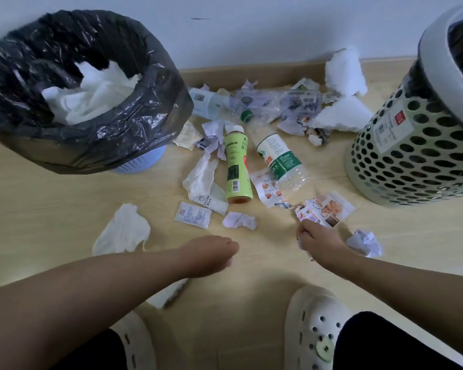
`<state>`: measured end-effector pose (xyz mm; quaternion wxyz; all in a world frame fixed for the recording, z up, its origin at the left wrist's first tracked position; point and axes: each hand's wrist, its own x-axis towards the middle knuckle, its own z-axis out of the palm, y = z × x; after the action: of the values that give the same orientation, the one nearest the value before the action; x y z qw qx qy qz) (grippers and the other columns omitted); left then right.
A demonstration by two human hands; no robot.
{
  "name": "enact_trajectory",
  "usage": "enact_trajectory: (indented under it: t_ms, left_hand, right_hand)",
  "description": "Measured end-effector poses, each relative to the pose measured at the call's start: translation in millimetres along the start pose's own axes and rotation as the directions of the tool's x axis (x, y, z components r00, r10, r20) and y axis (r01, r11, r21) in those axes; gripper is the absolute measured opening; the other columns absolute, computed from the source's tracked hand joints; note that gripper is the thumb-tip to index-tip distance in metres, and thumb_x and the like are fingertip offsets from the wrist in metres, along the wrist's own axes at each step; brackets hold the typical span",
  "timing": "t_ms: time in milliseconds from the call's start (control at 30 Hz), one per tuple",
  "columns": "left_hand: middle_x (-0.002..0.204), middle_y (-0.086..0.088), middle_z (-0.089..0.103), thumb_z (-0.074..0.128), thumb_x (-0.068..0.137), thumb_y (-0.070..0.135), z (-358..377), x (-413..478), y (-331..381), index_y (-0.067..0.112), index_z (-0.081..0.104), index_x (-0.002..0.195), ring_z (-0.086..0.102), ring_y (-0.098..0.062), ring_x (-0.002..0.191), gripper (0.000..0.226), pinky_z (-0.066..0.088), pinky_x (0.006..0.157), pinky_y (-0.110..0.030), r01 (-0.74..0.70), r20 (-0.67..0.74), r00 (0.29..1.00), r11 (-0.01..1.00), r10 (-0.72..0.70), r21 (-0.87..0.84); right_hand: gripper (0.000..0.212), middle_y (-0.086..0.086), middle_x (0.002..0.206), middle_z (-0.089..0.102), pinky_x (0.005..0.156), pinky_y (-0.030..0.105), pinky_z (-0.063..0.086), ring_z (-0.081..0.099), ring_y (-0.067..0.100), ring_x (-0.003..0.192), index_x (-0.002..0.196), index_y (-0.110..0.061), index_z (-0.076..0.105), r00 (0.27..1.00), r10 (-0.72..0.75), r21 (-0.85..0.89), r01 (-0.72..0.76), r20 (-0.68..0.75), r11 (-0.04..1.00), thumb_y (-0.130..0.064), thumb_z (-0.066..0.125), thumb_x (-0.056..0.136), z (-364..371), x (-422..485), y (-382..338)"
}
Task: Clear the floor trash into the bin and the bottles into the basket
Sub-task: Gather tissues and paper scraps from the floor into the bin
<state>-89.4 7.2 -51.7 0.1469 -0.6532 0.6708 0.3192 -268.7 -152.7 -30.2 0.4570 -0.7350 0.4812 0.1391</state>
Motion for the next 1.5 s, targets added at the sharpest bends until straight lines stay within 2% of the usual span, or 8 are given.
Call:
enact_trajectory:
  t_ms: [233,433,700,800,900,1233,1400,1500]
  left_hand:
    - [0.102,-0.012,0.062,0.033,0.096,0.016,-29,15,9,0.01,0.046,0.112,0.061,-0.032,0.087,0.021,0.044,0.066,-0.034,0.241,-0.262,0.926,0.959,-0.273,-0.146]
    - [0.121,-0.007,0.041,0.042,0.095,0.034,-38,29,13,0.021,0.04,0.127,0.056,-0.027,0.094,0.035,0.044,0.068,-0.033,0.301,-0.434,0.829,0.936,-0.352,-0.182]
    - [0.121,-0.009,0.038,0.041,0.095,0.014,-10,33,8,0.018,0.044,0.114,0.049,-0.027,0.096,0.02,0.038,0.068,-0.033,0.301,-0.246,0.92,0.952,-0.306,-0.057]
    - [0.119,-0.008,0.04,0.038,0.097,0.014,-9,29,5,0.013,0.043,0.117,0.048,-0.027,0.1,0.021,0.036,0.066,-0.033,0.276,-0.212,0.938,0.961,-0.275,-0.029]
    - [0.118,-0.006,0.047,0.036,0.095,0.008,-12,28,3,0.013,0.041,0.12,0.048,-0.026,0.103,0.025,0.038,0.069,-0.034,0.273,-0.21,0.935,0.958,-0.286,-0.086]
    - [0.101,-0.005,0.063,0.031,0.096,0.018,-37,10,-4,0.017,0.043,0.109,0.053,-0.026,0.082,0.017,0.04,0.068,-0.032,0.227,-0.166,0.934,0.883,-0.317,-0.41]
    - [0.078,0.0,0.056,0.028,0.097,0.047,-61,-4,-18,0.022,0.041,0.071,0.049,-0.021,0.079,0.039,0.037,0.067,-0.031,0.334,-0.161,0.872,0.801,-0.463,-0.496]
    - [0.057,0.001,0.042,0.029,0.099,0.043,-81,-17,-29,0.019,0.034,0.056,0.043,-0.023,0.065,0.05,0.032,0.06,-0.031,0.283,-0.241,0.831,0.754,-0.502,-0.593]
  right_hand:
    - [0.027,0.001,0.063,0.05,0.055,0.03,0.029,0.046,0.025,0.064,0.068,-0.016,0.042,0.944,0.049,-0.098,-0.085,-0.325,0.992,-0.026,0.043,0.093,-16,-5,9]
    - [0.03,0.014,0.09,0.053,0.067,0.034,0.036,0.046,0.03,0.079,0.079,-0.01,0.043,0.849,0.096,-0.22,-0.241,-0.519,0.945,-0.037,0.044,0.093,-50,4,40]
    - [0.025,0.014,0.109,0.042,0.074,0.03,0.042,0.052,0.033,0.097,0.096,-0.01,0.058,0.934,0.232,-0.392,-0.327,-0.271,0.86,-0.032,0.058,0.087,-54,10,65]
    - [0.012,0.014,0.1,0.054,0.057,0.023,0.037,0.045,0.022,0.091,0.073,-0.02,0.055,0.967,0.187,-0.394,-0.242,-0.172,0.887,-0.016,0.055,0.084,-47,10,63]
    - [0.026,0.012,0.096,0.049,0.051,0.024,0.035,0.048,0.024,0.089,0.063,-0.022,0.043,0.975,0.153,-0.357,-0.202,-0.16,0.912,-0.011,0.059,0.082,-44,11,58]
    - [0.017,0.0,0.07,0.051,0.054,0.028,0.031,0.042,0.018,0.058,0.073,-0.02,0.034,0.973,0.119,-0.278,-0.172,-0.2,0.945,-0.019,0.049,0.082,-29,5,19]
    - [0.013,-0.001,0.062,0.056,0.057,0.027,0.034,0.043,0.007,0.06,0.075,-0.017,0.046,0.98,0.02,-0.196,-0.06,-0.2,0.979,-0.022,0.047,0.087,-21,8,-26]
    - [0.015,-0.003,0.065,0.054,0.048,0.023,0.031,0.045,0.005,0.055,0.077,-0.016,0.052,0.972,-0.062,-0.198,0.016,-0.226,0.98,-0.025,0.05,0.088,-22,9,-67]
